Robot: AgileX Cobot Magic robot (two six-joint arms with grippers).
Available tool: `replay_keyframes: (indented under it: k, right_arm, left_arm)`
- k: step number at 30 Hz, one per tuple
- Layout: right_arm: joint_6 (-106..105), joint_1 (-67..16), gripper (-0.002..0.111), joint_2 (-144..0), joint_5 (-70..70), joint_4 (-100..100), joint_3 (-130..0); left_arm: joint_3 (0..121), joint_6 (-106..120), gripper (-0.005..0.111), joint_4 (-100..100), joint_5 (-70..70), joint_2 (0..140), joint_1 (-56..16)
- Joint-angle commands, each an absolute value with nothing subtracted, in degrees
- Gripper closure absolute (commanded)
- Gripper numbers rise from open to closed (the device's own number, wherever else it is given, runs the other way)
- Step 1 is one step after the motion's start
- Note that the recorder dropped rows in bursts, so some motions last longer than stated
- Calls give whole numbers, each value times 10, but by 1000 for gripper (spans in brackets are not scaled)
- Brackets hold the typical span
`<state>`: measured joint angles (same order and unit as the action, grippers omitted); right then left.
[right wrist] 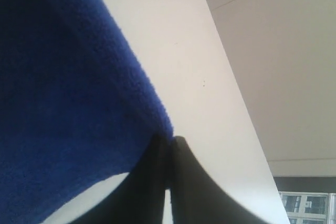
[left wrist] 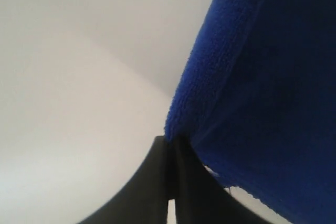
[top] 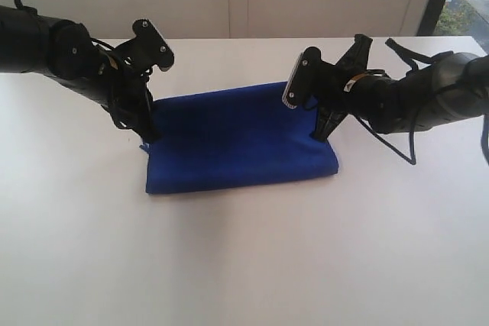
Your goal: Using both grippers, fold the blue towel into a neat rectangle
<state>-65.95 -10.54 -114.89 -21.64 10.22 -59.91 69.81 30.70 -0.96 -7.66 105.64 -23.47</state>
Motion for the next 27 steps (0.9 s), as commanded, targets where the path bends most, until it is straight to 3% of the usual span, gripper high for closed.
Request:
replay_keyframes:
  k: [1, 7, 9, 12, 14, 19, 23, 25, 27]
  right_arm:
    - [-657, -102, 108, -1153, -219, 106, -602]
    - [-657, -102, 102, -1155, -221, 106, -602]
    - [-657, -102, 87, -1155, -225, 106, -602]
    - [-654, -102, 71, -1155, -235, 106, -602]
    - [-639, -102, 69, -1155, -241, 106, -602]
    - [-638, -102, 69, -1155, -241, 118, -602]
    - [-638, -102, 73, -1122, -211, 316, -602]
    - [-638, -102, 87, -1089, -145, 376, -602]
    - [-622, -102, 108, -1053, -25, 382, -606]
  left_arm:
    - [701, 302, 107, -5, -82, 1057, -232]
    - [701, 302, 107, -5, -81, 1057, -232]
    - [701, 302, 100, -5, -81, 1057, -232]
    - [701, 302, 77, -5, -82, 1057, -232]
    - [701, 302, 67, -5, -85, 1057, -232]
    - [701, 302, 64, -5, -91, 1057, -227]
    - [701, 275, 65, -5, -135, 1057, -213]
    - [701, 226, 77, -5, -165, 1055, -213]
    - [705, 207, 98, 23, -194, 1050, -213]
